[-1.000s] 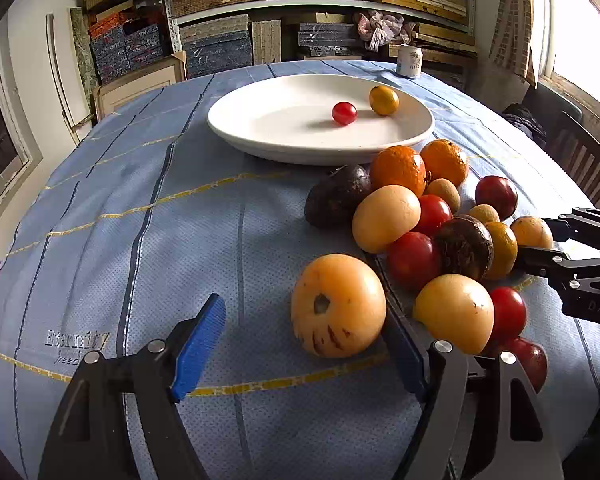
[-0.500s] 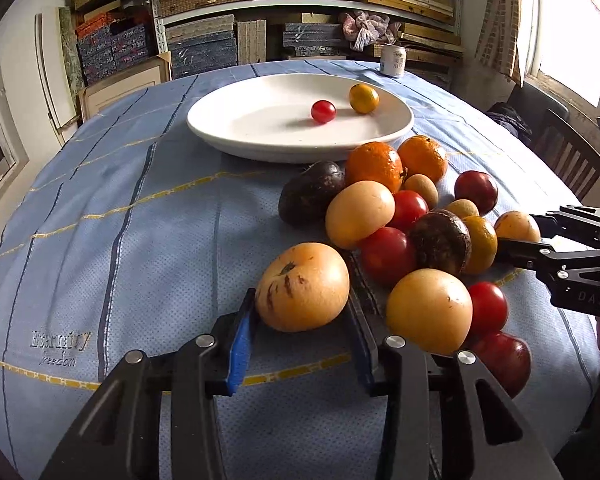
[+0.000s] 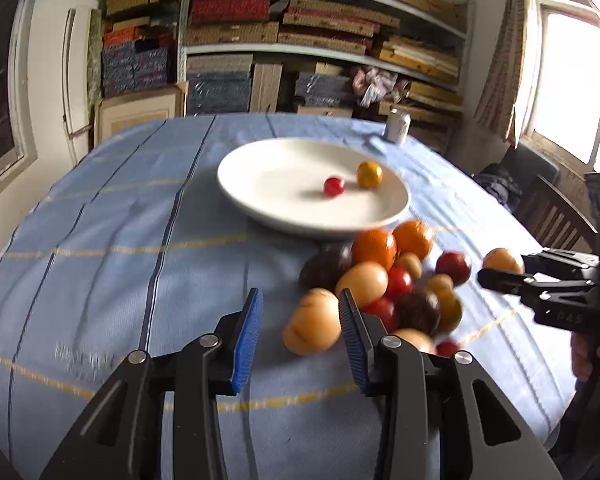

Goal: Organize fruits
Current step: 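Carry the pear-like fruit with right gripper to the plate while left carries the striped fruit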

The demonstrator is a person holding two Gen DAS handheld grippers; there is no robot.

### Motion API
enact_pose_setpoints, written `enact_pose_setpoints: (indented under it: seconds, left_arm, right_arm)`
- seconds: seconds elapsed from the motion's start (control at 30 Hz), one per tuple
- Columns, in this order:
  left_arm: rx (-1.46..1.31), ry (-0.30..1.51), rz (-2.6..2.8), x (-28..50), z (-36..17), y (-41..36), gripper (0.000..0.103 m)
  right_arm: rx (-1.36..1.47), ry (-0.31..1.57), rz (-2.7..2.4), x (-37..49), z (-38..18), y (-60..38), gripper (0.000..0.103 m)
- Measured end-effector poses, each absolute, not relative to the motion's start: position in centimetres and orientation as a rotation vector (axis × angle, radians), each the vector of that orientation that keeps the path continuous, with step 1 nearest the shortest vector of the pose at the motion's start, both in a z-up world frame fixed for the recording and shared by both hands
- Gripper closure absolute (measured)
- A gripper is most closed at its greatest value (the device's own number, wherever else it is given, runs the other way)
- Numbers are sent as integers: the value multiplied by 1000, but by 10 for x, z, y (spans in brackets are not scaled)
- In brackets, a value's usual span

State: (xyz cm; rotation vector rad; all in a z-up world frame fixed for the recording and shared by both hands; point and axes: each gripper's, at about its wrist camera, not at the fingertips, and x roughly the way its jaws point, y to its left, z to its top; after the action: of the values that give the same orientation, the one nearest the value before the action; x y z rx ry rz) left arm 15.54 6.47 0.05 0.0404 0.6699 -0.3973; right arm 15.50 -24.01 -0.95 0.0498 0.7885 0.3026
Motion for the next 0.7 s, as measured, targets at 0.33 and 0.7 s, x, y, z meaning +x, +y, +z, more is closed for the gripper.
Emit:
enact_pose_setpoints:
  seconds: [0.33,0.7]
  left_arm:
    - [88,747,-385,163,-11,57,55]
    - [206,757,-446,160,-30,33,33]
  right_arm:
    - [58,743,341,168,7,-230,58]
    - [64,753,352,159,6,-233,58]
